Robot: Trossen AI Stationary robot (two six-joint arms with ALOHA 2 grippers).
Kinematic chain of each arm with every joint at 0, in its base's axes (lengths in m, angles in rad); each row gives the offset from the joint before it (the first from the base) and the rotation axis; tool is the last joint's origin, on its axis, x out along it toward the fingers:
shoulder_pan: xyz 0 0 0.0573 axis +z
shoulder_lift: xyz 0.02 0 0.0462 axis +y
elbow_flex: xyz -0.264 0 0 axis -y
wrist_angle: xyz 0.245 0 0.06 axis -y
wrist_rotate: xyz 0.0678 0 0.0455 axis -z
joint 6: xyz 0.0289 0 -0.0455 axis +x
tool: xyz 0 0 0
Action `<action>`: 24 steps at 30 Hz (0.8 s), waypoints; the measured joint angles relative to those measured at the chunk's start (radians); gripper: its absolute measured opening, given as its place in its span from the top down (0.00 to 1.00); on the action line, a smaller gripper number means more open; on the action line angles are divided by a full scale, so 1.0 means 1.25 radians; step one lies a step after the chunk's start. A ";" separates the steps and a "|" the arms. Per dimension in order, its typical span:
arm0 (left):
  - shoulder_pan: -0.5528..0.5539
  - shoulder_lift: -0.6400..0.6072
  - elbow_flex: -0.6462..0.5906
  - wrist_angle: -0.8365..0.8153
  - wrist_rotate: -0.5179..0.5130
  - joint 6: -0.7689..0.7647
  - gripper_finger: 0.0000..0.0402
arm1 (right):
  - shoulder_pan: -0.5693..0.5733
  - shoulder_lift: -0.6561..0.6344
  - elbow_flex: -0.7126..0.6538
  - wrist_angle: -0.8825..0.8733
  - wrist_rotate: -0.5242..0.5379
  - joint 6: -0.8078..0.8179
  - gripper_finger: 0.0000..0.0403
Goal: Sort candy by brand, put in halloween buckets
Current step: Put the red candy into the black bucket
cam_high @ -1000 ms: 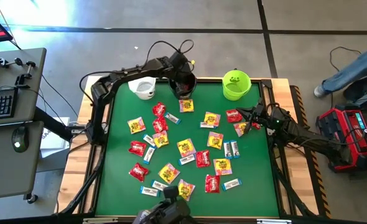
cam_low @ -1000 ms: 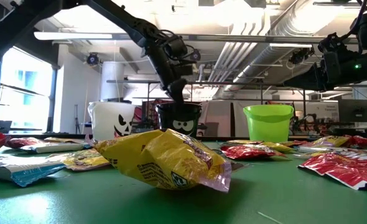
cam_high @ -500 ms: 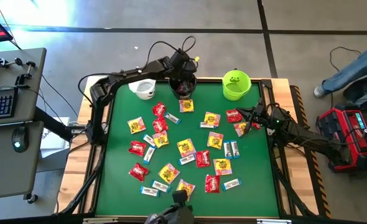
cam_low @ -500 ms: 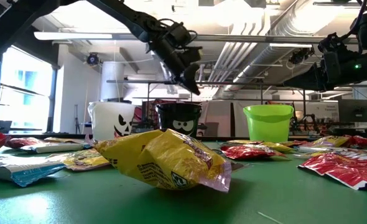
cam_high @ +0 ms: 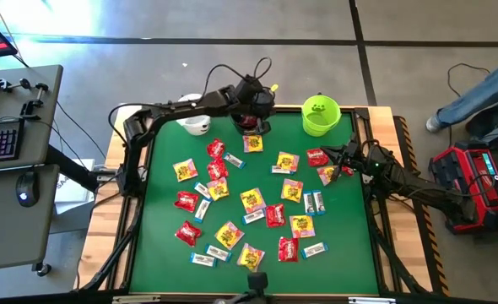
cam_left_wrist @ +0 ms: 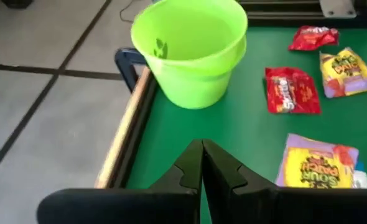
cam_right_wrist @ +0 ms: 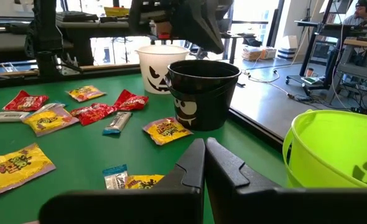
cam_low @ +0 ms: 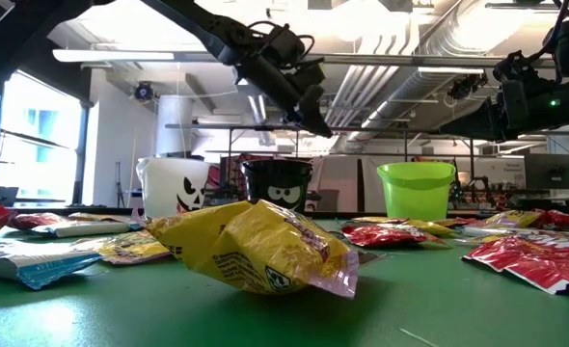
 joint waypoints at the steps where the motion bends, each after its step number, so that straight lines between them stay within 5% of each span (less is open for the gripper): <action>1: -0.004 -0.003 -0.016 0.017 0.000 -0.005 1.00 | 0.000 0.000 0.000 0.000 0.000 0.000 1.00; 24: -0.106 -0.338 -0.499 0.401 -0.042 -0.035 1.00 | 0.000 -0.001 0.000 0.003 0.000 0.000 1.00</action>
